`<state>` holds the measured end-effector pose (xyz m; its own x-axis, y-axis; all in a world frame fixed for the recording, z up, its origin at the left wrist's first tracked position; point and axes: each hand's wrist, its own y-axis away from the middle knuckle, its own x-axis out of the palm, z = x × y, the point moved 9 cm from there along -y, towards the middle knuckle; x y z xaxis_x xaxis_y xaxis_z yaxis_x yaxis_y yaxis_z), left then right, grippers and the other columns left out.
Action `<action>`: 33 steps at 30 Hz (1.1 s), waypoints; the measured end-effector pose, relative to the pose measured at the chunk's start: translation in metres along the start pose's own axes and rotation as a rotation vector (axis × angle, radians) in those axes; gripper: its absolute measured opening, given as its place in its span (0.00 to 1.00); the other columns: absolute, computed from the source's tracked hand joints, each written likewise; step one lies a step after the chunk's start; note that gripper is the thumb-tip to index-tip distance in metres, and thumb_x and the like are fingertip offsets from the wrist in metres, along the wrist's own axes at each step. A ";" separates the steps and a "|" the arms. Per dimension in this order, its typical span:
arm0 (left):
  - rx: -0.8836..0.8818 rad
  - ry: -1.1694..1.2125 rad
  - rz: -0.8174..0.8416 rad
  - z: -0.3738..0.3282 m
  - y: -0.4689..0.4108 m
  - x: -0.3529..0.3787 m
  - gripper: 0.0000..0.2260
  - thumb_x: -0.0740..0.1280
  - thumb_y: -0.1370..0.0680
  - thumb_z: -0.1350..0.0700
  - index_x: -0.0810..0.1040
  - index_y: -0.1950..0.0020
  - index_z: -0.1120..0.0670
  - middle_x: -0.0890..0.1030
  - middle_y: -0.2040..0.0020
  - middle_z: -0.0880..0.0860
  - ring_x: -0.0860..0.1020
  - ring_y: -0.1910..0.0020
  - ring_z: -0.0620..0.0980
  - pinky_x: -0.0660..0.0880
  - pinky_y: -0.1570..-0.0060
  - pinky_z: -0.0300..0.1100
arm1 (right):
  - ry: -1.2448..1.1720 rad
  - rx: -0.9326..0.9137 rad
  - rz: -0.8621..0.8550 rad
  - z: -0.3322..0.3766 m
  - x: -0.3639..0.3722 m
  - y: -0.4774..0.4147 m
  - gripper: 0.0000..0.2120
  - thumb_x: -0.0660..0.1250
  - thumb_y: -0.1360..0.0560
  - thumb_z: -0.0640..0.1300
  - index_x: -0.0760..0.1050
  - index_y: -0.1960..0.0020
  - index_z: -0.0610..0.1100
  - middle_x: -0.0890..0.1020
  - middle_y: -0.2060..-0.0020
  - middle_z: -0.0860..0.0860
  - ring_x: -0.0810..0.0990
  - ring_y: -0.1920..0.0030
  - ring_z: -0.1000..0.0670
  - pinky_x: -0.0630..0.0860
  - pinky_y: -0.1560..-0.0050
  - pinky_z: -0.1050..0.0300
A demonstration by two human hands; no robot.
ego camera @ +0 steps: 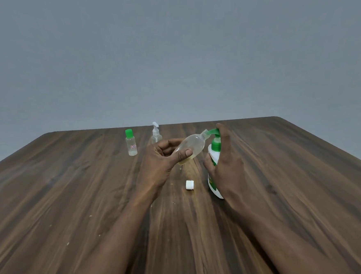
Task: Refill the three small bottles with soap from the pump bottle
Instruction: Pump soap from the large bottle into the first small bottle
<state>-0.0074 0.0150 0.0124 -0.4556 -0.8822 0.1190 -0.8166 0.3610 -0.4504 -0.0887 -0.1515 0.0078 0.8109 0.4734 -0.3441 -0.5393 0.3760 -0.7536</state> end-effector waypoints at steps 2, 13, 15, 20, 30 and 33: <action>0.001 0.013 -0.006 0.000 0.000 -0.001 0.16 0.81 0.37 0.47 0.87 0.50 0.45 0.88 0.50 0.51 0.87 0.50 0.50 0.81 0.54 0.37 | 0.010 0.003 -0.002 0.000 0.001 0.000 0.32 0.64 0.23 0.56 0.53 0.24 0.61 0.81 0.53 0.50 0.75 0.63 0.53 0.68 0.64 0.62; -0.017 0.024 -0.005 0.009 0.002 0.001 0.18 0.81 0.36 0.47 0.87 0.48 0.47 0.88 0.49 0.51 0.86 0.48 0.51 0.81 0.53 0.39 | 0.012 -0.001 -0.001 -0.002 0.002 -0.001 0.30 0.68 0.22 0.49 0.55 0.26 0.57 0.81 0.50 0.52 0.77 0.62 0.53 0.67 0.62 0.60; -0.012 0.043 -0.004 0.008 0.002 0.002 0.17 0.81 0.35 0.47 0.87 0.48 0.46 0.88 0.50 0.51 0.87 0.49 0.50 0.81 0.53 0.38 | 0.037 0.005 0.009 -0.001 0.002 -0.001 0.34 0.68 0.22 0.51 0.52 0.24 0.59 0.79 0.55 0.52 0.75 0.67 0.55 0.66 0.68 0.62; -0.004 0.062 0.004 0.006 0.003 0.005 0.16 0.81 0.35 0.49 0.87 0.48 0.45 0.88 0.50 0.51 0.87 0.49 0.50 0.81 0.54 0.37 | 0.025 -0.004 0.007 -0.001 -0.001 0.000 0.37 0.68 0.23 0.52 0.50 0.22 0.57 0.81 0.48 0.50 0.77 0.58 0.53 0.70 0.58 0.59; -0.016 0.043 0.003 0.007 0.004 0.004 0.15 0.81 0.36 0.48 0.87 0.50 0.45 0.88 0.50 0.51 0.87 0.49 0.50 0.81 0.54 0.36 | 0.027 0.019 0.009 0.002 -0.001 -0.001 0.28 0.68 0.21 0.48 0.61 0.24 0.50 0.81 0.45 0.50 0.80 0.55 0.49 0.66 0.58 0.61; -0.021 0.043 0.002 0.008 0.005 0.004 0.15 0.81 0.36 0.48 0.87 0.50 0.45 0.88 0.50 0.51 0.87 0.50 0.49 0.80 0.55 0.35 | 0.018 0.017 -0.002 0.003 -0.003 -0.001 0.27 0.68 0.21 0.47 0.64 0.26 0.47 0.81 0.45 0.51 0.80 0.51 0.49 0.67 0.57 0.61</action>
<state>-0.0104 0.0111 0.0036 -0.4716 -0.8679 0.1559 -0.8227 0.3694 -0.4321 -0.0914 -0.1506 0.0114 0.8157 0.4586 -0.3526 -0.5414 0.3907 -0.7445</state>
